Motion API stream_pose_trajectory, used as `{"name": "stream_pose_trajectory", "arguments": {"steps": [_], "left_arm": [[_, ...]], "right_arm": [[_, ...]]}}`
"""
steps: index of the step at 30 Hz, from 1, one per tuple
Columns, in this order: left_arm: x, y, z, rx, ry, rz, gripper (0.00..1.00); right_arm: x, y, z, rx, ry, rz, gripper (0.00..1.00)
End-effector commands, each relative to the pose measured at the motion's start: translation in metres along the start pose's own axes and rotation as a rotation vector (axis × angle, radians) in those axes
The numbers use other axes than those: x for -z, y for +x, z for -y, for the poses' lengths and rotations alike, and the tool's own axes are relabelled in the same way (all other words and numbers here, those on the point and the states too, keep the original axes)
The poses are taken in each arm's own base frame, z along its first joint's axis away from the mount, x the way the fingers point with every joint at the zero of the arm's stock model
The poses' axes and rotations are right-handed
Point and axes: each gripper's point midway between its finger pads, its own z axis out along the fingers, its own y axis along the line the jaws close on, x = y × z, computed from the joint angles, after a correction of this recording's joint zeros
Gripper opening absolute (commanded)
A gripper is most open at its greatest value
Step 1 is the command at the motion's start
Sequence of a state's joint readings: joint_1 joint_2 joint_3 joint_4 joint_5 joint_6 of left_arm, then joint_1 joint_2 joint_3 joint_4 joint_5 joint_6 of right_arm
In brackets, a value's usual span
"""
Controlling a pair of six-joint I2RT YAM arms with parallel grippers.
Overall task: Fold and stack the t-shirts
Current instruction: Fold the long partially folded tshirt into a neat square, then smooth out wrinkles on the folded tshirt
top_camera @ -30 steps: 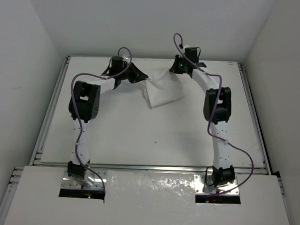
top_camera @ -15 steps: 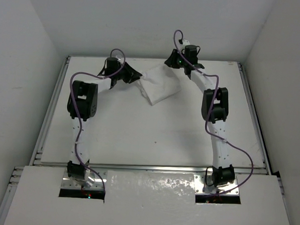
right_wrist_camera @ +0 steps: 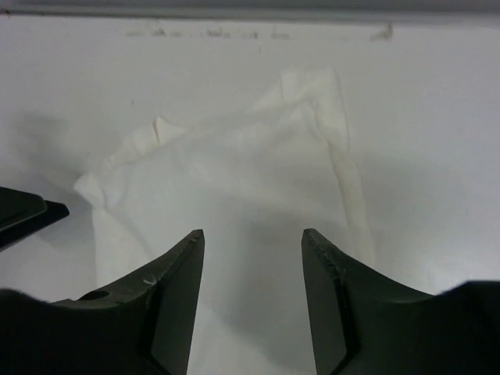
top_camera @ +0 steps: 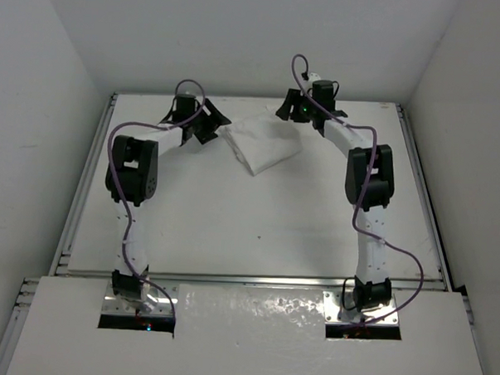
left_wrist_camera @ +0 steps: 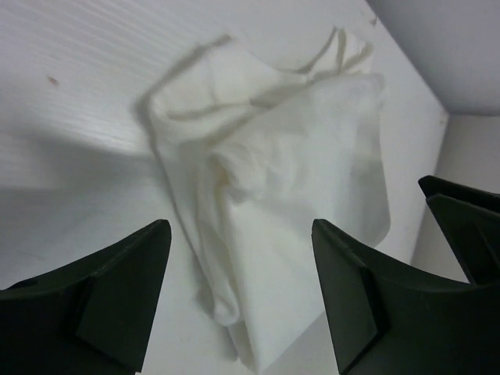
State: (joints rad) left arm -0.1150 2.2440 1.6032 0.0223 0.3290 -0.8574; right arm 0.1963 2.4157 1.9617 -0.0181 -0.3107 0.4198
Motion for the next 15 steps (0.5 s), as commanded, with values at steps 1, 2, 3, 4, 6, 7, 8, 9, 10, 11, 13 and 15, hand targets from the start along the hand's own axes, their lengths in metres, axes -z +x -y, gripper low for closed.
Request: {"name": "stream_pose_trajectory", "arguments": {"steps": [1, 2, 3, 4, 6, 7, 8, 9, 10, 11, 13, 15], "left_arm": [[0.021, 0.034, 0.056, -0.213, -0.062, 0.040, 0.71], [0.020, 0.040, 0.048, -0.204, -0.090, 0.024, 0.71], [0.016, 0.048, 0.035, -0.190, -0.126, 0.004, 0.72], [0.014, 0.048, 0.023, -0.187, -0.174, 0.011, 0.73], [0.005, 0.053, 0.004, -0.204, -0.236, -0.022, 0.74], [0.001, 0.052, 0.010, -0.213, -0.224, -0.040, 0.74], [-0.005, 0.055, 0.012, -0.224, -0.207, -0.069, 0.74], [-0.020, 0.067, -0.001, -0.239, -0.211, -0.123, 0.72], [-0.025, 0.069, 0.013, -0.243, -0.168, -0.162, 0.67], [-0.035, 0.077, 0.005, -0.245, -0.167, -0.194, 0.64], [-0.039, 0.082, 0.015, -0.270, -0.097, -0.220, 0.61], [-0.035, 0.095, 0.029, -0.303, 0.035, -0.294, 0.61]], "right_arm": [[0.028, 0.000, -0.001, 0.043, 0.054, 0.023, 0.50], [0.029, 0.004, 0.011, 0.055, 0.110, 0.026, 0.53], [0.029, 0.010, 0.018, 0.072, 0.134, 0.014, 0.60], [0.029, 0.019, 0.024, 0.072, 0.158, -0.003, 0.74], [0.031, 0.030, 0.032, 0.108, 0.169, -0.013, 0.75], [0.033, 0.028, 0.029, 0.117, 0.166, -0.005, 0.77], [0.034, 0.029, 0.031, 0.121, 0.166, -0.008, 0.77], [0.033, 0.036, 0.033, 0.120, 0.170, -0.035, 0.78], [0.030, 0.031, 0.030, 0.128, 0.158, -0.039, 0.77], [0.025, 0.057, 0.038, 0.103, 0.162, -0.129, 0.76], [0.020, 0.062, 0.022, 0.079, 0.073, -0.166, 0.68], [0.028, 0.086, 0.005, 0.028, -0.003, -0.206, 0.56]]}}
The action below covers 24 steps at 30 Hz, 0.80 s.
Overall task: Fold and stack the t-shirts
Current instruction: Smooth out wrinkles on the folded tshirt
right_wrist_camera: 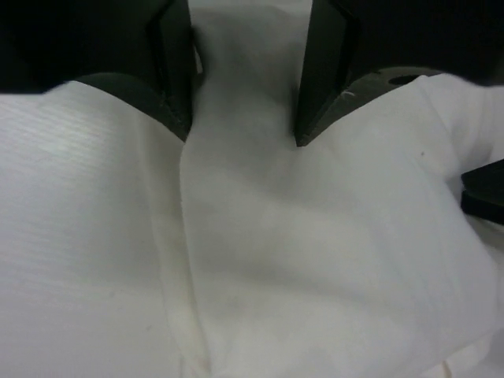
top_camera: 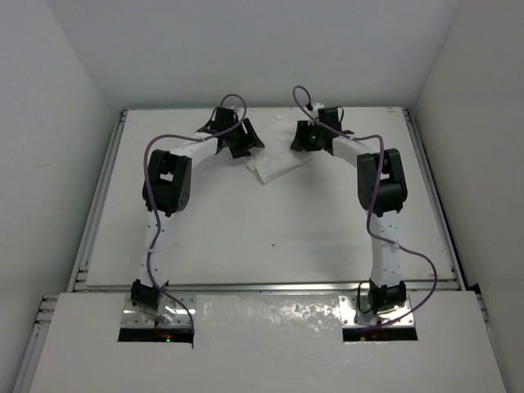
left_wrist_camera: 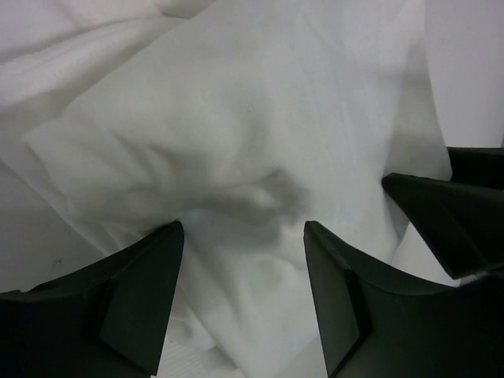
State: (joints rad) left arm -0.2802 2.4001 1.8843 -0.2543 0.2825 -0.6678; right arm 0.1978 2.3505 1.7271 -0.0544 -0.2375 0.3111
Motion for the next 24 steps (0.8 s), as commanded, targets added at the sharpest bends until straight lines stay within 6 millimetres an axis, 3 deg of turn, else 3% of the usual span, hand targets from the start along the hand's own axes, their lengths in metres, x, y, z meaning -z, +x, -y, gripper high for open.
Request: {"name": "stream_pose_trajectory", "arguments": {"steps": [1, 2, 3, 5, 6, 8, 9, 10, 12, 14, 17, 19, 21, 22, 24], "left_arm": [[0.004, 0.013, 0.018, -0.096, 0.181, -0.100, 0.61], [0.004, 0.016, 0.020, -0.119, 0.223, -0.126, 0.61], [0.010, 0.020, 0.026, -0.129, 0.288, -0.171, 0.61], [0.010, 0.025, 0.017, -0.130, 0.289, -0.206, 0.61], [0.012, 0.026, 0.009, -0.121, 0.266, -0.222, 0.61], [0.018, 0.028, 0.006, -0.145, 0.244, -0.224, 0.61], [0.018, 0.040, -0.005, -0.133, 0.210, -0.244, 0.61], [0.020, 0.044, -0.009, -0.131, 0.198, -0.241, 0.61], [0.031, 0.062, -0.023, -0.124, 0.129, -0.241, 0.59], [0.051, 0.070, -0.020, -0.118, 0.108, -0.212, 0.56], [0.075, 0.096, -0.033, -0.094, 0.083, -0.198, 0.54], [0.090, 0.105, -0.037, -0.085, 0.074, -0.179, 0.54], [0.098, 0.106, -0.037, -0.092, 0.057, -0.160, 0.56], [0.107, 0.101, -0.033, -0.105, 0.052, -0.139, 0.58], [0.119, 0.085, -0.028, -0.135, 0.027, -0.075, 0.63]], "right_arm": [[0.014, 0.012, -0.034, -0.020, -0.138, -0.031, 0.48], [0.026, 0.000, -0.044, -0.040, -0.156, 0.013, 0.32], [0.030, 0.028, -0.050, -0.070, -0.176, -0.034, 0.25], [0.043, 0.045, -0.059, -0.120, -0.181, -0.051, 0.19], [0.059, 0.069, -0.062, -0.197, -0.135, -0.089, 0.19], [0.076, 0.090, -0.065, -0.280, -0.084, -0.077, 0.23], [0.096, 0.116, -0.070, -0.336, -0.060, -0.101, 0.26], [0.101, 0.123, -0.064, -0.348, -0.005, -0.081, 0.28], [0.118, 0.138, -0.070, -0.371, -0.009, -0.094, 0.29], [0.130, 0.156, -0.076, -0.402, -0.018, -0.140, 0.28], [0.146, 0.162, -0.091, -0.370, -0.044, -0.137, 0.32], [0.153, 0.155, -0.087, -0.357, -0.018, -0.110, 0.50], [0.153, 0.141, -0.078, -0.324, 0.017, -0.076, 0.54], [0.157, 0.143, -0.074, -0.320, 0.038, -0.106, 0.57], [0.163, 0.123, -0.078, -0.304, 0.023, -0.072, 0.57]]}}
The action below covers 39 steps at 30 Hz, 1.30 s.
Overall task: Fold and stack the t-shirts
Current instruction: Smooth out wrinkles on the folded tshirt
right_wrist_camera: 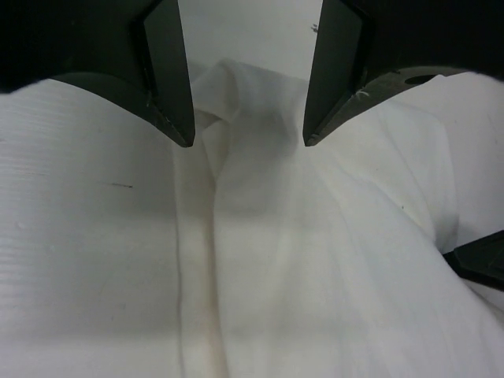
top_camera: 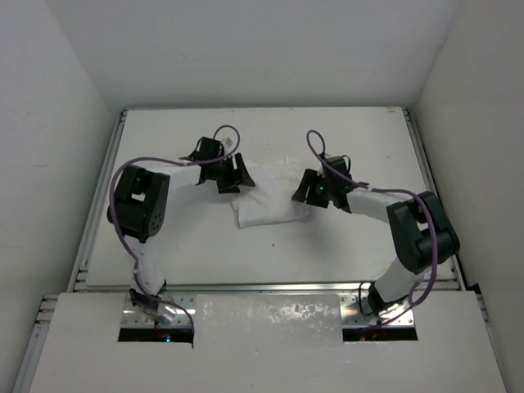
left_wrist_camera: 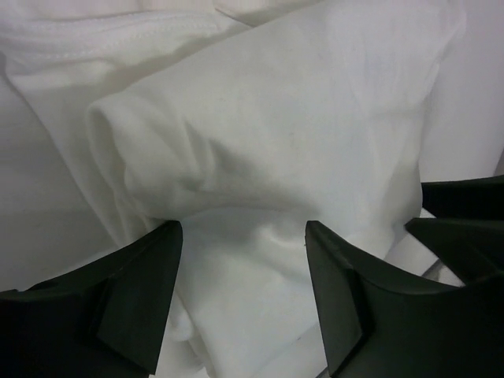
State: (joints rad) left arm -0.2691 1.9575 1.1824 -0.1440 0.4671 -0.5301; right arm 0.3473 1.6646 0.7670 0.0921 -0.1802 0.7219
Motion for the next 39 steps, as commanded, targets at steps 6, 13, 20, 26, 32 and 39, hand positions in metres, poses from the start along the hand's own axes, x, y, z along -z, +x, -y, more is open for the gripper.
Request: {"name": "stream_pose_trajectory", "arguments": {"steps": [6, 13, 20, 26, 32, 39], "left_arm": [[0.045, -0.065, 0.047, -0.189, 0.049, 0.218, 0.71], [0.062, -0.080, 0.031, -0.061, -0.083, 0.274, 0.69], [0.043, -0.044, 0.067, -0.069, 0.164, 0.190, 0.22], [0.014, -0.020, 0.060, 0.023, 0.280, 0.112, 0.19], [-0.029, -0.049, -0.023, 0.180, -0.015, 0.082, 0.23], [-0.052, -0.086, -0.044, 0.147, -0.098, 0.049, 0.51]], "right_arm": [[0.043, -0.058, -0.047, 0.052, -0.118, 0.158, 0.51], [0.028, -0.067, -0.080, 0.197, -0.301, 0.115, 0.55], [-0.006, -0.093, -0.101, 0.020, -0.686, -0.071, 0.15], [-0.068, -0.090, -0.079, -0.164, -0.689, -0.197, 0.02], [-0.117, -0.074, -0.001, -0.400, -0.298, -0.203, 0.00], [-0.119, -0.062, 0.021, -0.559, -0.212, -0.205, 0.00]]}}
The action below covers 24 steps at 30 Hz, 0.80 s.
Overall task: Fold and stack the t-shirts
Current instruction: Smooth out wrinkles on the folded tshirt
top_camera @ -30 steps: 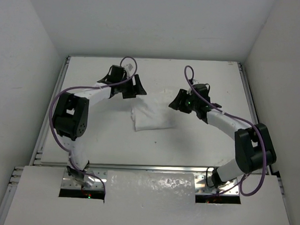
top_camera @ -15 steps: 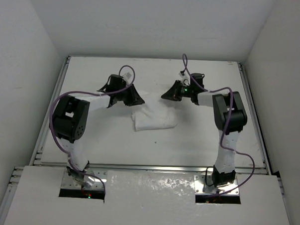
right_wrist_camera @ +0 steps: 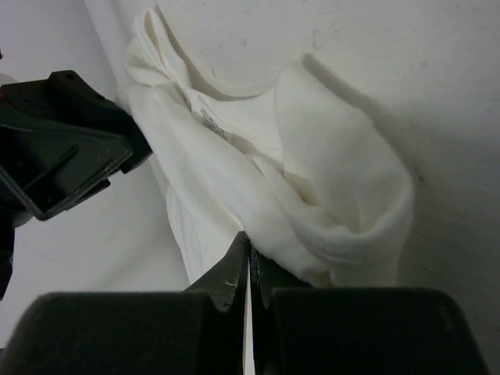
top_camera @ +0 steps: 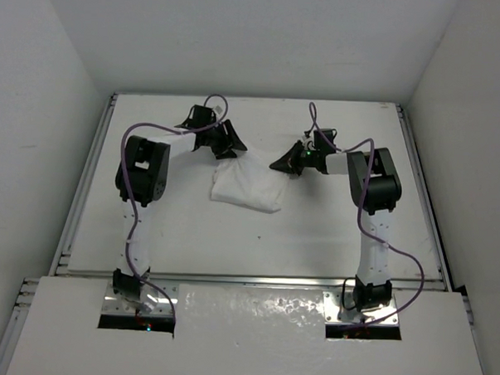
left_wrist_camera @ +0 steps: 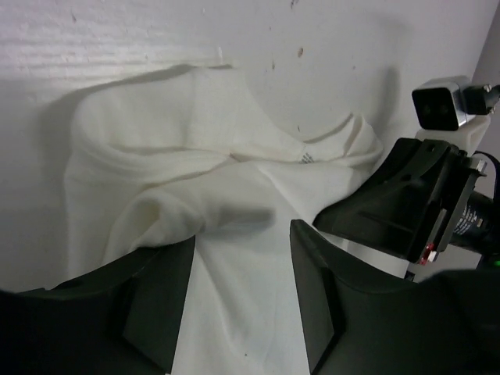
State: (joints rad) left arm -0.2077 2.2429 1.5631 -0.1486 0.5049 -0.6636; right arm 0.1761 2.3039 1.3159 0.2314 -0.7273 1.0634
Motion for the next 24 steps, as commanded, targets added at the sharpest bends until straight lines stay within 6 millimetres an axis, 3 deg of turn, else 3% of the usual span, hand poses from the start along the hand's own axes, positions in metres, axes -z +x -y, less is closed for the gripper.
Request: {"name": "stream_pose_trajectory", "arguments": {"steps": [1, 3, 4, 6, 7, 9, 10, 11, 12, 13, 14, 15, 16, 17, 18, 19, 20, 21, 22, 24], "left_arm": [[-0.010, 0.000, -0.054, 0.013, -0.174, -0.032, 0.52], [-0.007, 0.002, -0.047, 0.001, -0.153, -0.042, 0.50], [0.003, -0.005, -0.031, -0.026, -0.119, -0.007, 0.50], [0.014, 0.009, -0.027, -0.030, -0.111, -0.006, 0.48], [0.031, -0.001, -0.003, -0.064, -0.068, 0.047, 0.47], [0.047, 0.007, 0.004, -0.072, -0.063, 0.082, 0.47], [0.069, 0.000, 0.027, -0.092, -0.029, 0.139, 0.47], [0.077, 0.001, 0.030, -0.087, -0.032, 0.162, 0.47], [0.083, 0.008, 0.021, -0.077, -0.054, 0.189, 0.48], [0.102, 0.006, 0.036, -0.077, -0.024, 0.235, 0.48], [0.108, 0.008, 0.031, -0.063, -0.045, 0.265, 0.48], [0.113, 0.011, 0.033, -0.065, -0.029, 0.286, 0.48], [0.118, 0.028, 0.023, -0.057, -0.038, 0.271, 0.48], [0.118, 0.036, 0.018, -0.052, -0.045, 0.257, 0.48], [0.121, 0.038, 0.022, -0.063, -0.019, 0.265, 0.47], [0.118, 0.054, 0.017, -0.067, 0.012, 0.225, 0.47], [0.116, 0.065, 0.009, -0.052, -0.002, 0.204, 0.46], [0.115, 0.073, 0.017, -0.063, 0.056, 0.187, 0.45], [0.109, 0.092, 0.010, -0.053, 0.065, 0.141, 0.45], [0.097, 0.110, 0.001, -0.044, 0.066, 0.080, 0.35]], "right_arm": [[0.002, -0.009, 0.049, -0.151, 0.142, 0.070, 0.00], [0.004, -0.011, 0.030, -0.101, 0.048, 0.060, 0.00], [0.004, -0.012, 0.018, -0.074, 0.001, 0.051, 0.00], [0.011, -0.025, -0.025, 0.054, -0.128, 0.054, 0.00], [0.016, -0.024, -0.040, 0.091, -0.169, 0.034, 0.00], [0.033, -0.029, -0.076, 0.207, -0.219, 0.064, 0.01], [0.040, -0.029, -0.086, 0.242, -0.226, 0.075, 0.02], [0.042, -0.021, -0.090, 0.288, -0.221, 0.074, 0.03], [0.054, -0.017, -0.111, 0.343, -0.232, 0.099, 0.03], [0.057, -0.010, -0.111, 0.355, -0.207, 0.106, 0.03], [0.054, 0.009, -0.104, 0.374, -0.185, 0.081, 0.03], [0.062, 0.019, -0.115, 0.400, -0.193, 0.089, 0.03], [0.062, 0.031, -0.114, 0.414, -0.197, 0.077, 0.03], [0.057, 0.062, -0.096, 0.383, -0.186, 0.017, 0.03], [0.059, 0.076, -0.099, 0.390, -0.210, 0.008, 0.03], [0.057, 0.101, -0.086, 0.353, -0.224, -0.027, 0.03], [0.057, 0.112, -0.081, 0.335, -0.235, -0.040, 0.03], [0.057, 0.118, -0.076, 0.319, -0.244, -0.041, 0.03], [0.055, 0.126, -0.061, 0.267, -0.246, -0.043, 0.02], [0.051, 0.130, -0.052, 0.244, -0.265, -0.052, 0.02]]}}
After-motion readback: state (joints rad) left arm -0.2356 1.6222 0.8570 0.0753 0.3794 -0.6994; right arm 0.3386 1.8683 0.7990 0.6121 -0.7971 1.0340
